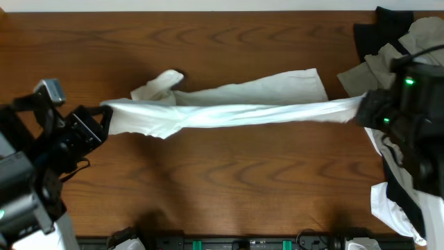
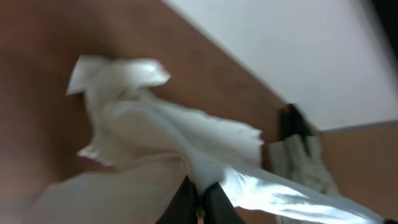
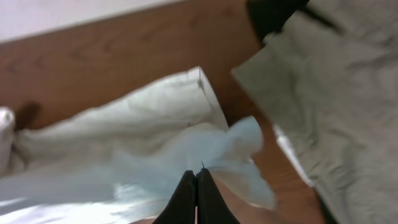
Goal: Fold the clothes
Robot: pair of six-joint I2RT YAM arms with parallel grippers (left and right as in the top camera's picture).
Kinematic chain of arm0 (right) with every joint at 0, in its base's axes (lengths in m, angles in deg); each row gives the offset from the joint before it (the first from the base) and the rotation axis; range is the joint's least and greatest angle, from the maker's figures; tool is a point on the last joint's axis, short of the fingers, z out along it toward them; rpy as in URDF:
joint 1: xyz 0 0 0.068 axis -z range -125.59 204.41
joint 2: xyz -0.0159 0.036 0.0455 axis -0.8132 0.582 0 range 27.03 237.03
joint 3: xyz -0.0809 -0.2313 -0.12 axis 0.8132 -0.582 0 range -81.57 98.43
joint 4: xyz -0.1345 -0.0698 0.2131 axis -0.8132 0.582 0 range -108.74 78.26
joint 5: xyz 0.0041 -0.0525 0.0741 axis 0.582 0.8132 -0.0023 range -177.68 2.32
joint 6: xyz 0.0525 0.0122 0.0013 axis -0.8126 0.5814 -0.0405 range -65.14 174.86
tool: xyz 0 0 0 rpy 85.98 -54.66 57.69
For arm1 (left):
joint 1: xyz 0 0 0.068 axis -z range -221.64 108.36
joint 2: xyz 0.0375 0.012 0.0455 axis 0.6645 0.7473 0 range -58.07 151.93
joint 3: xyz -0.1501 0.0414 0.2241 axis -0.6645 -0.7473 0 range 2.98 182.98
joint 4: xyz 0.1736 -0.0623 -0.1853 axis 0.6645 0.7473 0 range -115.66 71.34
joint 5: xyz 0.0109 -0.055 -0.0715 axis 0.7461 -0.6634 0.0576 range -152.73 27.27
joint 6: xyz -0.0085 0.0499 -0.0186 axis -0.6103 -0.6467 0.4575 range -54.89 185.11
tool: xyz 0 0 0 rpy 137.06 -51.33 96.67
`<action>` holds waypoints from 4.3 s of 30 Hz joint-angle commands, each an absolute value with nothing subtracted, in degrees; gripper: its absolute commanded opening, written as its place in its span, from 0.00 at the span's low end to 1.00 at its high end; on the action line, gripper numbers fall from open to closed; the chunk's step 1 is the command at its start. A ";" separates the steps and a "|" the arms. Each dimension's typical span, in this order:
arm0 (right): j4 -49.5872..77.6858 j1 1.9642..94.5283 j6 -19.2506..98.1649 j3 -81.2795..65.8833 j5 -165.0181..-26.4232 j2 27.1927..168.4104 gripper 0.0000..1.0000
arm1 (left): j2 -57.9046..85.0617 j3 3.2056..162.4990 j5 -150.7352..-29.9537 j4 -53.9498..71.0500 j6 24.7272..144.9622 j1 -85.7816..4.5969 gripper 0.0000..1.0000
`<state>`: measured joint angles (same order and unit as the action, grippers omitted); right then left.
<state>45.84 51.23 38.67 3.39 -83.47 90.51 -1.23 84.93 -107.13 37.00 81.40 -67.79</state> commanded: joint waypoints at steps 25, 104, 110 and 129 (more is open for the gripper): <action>56.68 51.84 43.15 28.51 -67.71 101.22 0.01 | 15.49 112.14 -110.19 40.97 80.11 -67.92 0.06; 68.27 55.10 43.48 0.90 -76.56 128.63 0.01 | 26.68 76.05 -89.01 60.14 59.61 -44.84 0.06; 67.28 55.10 43.06 -1.92 -78.53 121.13 0.01 | 18.07 76.05 -89.01 60.41 59.85 -44.82 0.06; 56.24 55.10 41.84 -10.73 -81.07 112.85 0.01 | 11.23 75.51 -88.99 51.38 66.93 -44.82 0.06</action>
